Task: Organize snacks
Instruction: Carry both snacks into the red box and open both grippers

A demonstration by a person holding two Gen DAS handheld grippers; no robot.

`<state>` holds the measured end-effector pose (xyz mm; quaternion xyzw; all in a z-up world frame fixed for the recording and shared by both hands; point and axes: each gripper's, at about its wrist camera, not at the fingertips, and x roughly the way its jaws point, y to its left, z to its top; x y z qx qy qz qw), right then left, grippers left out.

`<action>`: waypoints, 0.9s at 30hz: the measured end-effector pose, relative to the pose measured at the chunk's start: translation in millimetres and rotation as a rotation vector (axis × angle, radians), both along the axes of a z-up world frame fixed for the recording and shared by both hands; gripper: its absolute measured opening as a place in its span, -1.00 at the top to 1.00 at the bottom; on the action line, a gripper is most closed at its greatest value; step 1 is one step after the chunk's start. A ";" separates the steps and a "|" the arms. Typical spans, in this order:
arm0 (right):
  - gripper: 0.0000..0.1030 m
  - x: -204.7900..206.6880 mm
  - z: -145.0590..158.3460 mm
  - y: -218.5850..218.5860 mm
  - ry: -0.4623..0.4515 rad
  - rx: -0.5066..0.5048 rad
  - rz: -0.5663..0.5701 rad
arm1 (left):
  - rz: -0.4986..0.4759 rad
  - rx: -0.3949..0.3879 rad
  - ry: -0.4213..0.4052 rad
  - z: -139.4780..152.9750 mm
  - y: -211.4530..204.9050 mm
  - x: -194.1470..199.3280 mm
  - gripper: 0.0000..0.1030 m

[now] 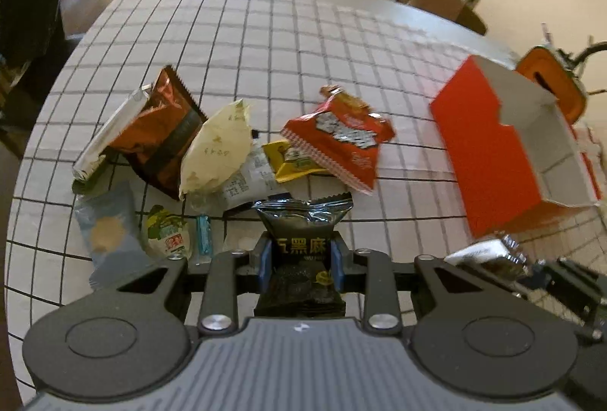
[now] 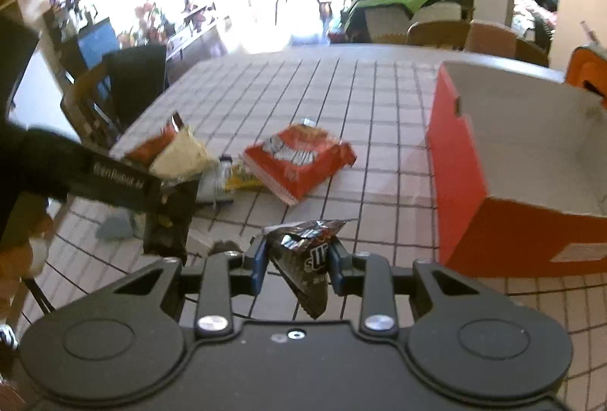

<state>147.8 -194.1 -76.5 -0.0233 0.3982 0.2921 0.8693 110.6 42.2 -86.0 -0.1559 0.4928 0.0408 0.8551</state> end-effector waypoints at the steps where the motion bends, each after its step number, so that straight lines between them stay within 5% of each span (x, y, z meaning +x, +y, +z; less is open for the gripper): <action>1: 0.39 -3.9 6.3 -3.0 -0.010 0.005 -0.011 | -0.010 -0.001 -0.017 6.5 -2.1 -5.0 0.43; 15: 0.39 -28.7 78.0 -38.1 -0.104 0.067 -0.112 | -0.155 0.001 -0.186 78.2 -45.8 -31.0 0.42; 27: 0.39 21.4 79.3 -104.3 -0.132 0.044 -0.228 | -0.274 0.048 -0.180 93.9 -131.7 32.8 0.42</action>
